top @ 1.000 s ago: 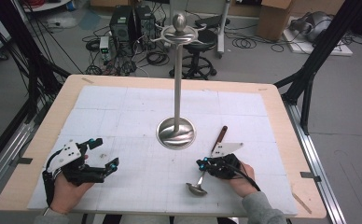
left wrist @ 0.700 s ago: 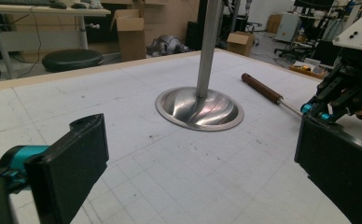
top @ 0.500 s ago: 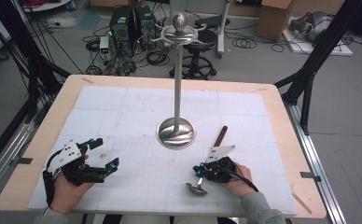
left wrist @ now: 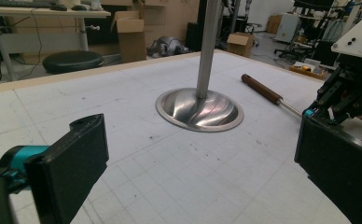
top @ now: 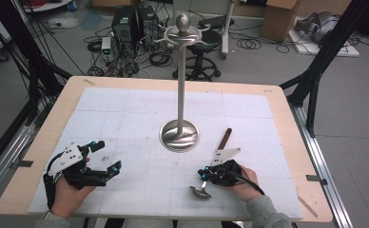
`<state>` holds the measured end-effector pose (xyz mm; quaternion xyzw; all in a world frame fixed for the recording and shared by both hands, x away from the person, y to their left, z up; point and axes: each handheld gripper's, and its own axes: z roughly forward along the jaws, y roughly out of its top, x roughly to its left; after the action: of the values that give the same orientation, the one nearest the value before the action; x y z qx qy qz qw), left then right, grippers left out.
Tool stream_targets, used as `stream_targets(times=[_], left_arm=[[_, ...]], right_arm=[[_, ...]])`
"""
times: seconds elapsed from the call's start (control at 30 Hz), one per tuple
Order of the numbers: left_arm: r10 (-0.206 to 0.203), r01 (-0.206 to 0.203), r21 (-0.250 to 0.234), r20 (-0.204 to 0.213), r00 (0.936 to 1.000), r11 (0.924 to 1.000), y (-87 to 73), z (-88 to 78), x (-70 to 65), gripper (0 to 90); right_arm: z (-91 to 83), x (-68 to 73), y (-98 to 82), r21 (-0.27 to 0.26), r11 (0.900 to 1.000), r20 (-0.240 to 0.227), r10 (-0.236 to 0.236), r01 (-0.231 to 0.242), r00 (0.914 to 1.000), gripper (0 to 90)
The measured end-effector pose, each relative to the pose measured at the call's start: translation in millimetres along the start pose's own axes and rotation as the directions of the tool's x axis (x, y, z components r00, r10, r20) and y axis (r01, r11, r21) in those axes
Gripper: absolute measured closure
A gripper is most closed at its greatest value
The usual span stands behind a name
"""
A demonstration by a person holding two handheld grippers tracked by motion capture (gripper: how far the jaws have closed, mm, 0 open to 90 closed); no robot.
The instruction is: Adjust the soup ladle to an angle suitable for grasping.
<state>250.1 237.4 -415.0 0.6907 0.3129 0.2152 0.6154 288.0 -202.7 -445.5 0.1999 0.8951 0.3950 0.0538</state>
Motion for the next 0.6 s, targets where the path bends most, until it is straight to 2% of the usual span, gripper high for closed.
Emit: stream_targets(times=[0.6], left_arm=[[0.005,-0.005,0.001,0.002,1.0000,1.0000,0.1,-0.4,0.0,3.2]], right_arm=[[-7.9,0.3,-5.7,0.015,1.000,-0.017,0.009,-0.009,0.9998,89.9]])
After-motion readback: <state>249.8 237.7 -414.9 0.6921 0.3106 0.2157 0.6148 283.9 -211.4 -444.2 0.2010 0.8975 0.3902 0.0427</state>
